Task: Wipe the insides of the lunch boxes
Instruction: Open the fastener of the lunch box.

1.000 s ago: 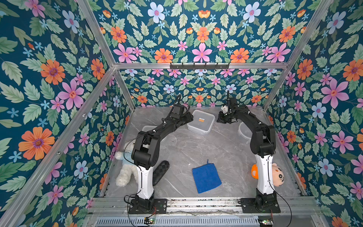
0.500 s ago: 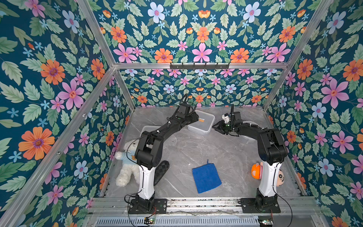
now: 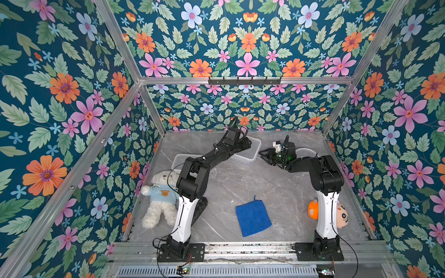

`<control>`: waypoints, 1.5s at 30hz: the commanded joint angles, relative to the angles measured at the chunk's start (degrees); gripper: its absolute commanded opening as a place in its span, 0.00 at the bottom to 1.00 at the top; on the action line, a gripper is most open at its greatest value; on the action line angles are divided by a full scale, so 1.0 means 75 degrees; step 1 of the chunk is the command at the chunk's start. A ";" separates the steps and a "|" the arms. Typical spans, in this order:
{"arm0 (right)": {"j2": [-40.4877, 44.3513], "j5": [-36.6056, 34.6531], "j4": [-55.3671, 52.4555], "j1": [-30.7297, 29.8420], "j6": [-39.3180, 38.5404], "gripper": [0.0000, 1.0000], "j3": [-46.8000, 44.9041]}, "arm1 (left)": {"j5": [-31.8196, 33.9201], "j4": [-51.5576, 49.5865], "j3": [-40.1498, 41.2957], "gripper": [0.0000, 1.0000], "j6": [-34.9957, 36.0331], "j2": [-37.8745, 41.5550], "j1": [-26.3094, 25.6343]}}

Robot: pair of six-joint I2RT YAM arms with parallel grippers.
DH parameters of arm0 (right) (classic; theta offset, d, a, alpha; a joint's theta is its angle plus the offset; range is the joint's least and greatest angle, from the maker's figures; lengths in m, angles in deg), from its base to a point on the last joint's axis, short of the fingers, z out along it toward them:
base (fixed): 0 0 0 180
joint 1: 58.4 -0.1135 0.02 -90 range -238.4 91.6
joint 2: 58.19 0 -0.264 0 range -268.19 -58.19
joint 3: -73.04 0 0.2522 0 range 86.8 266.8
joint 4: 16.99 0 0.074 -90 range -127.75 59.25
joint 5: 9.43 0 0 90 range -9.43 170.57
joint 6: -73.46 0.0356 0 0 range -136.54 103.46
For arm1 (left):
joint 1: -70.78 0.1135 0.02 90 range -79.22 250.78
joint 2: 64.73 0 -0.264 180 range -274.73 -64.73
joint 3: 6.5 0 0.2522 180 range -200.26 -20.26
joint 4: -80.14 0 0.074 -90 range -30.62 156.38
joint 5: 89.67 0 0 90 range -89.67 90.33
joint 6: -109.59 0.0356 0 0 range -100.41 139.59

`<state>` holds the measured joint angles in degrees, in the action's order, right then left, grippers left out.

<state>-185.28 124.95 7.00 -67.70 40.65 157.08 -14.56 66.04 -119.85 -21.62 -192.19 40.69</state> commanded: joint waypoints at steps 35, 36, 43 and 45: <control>-0.1691 0.0551 0.4296 -0.0117 0.2240 0.58 0.0859 | -0.0030 -0.0389 0.0304 0.58 -0.0300 -0.0666 0.0120; -0.1722 0.0551 0.4362 -0.0120 0.2285 0.56 0.0860 | -0.0028 -0.0395 0.0318 0.58 -0.0294 -0.0680 0.0116; -0.1759 0.0551 0.4560 -0.0119 0.2415 0.49 0.0826 | -0.0096 -0.0286 0.0493 0.57 -0.0369 -0.0764 0.0086; -0.1726 0.0551 0.4575 -0.0126 0.2417 0.47 0.0802 | -0.0100 -0.0271 0.0525 0.57 -0.0380 -0.0785 0.0077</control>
<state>-198.37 127.77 36.84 -68.16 57.15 163.09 -15.29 79.61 -117.27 -22.91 -196.27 41.46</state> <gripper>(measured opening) 0.472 0.570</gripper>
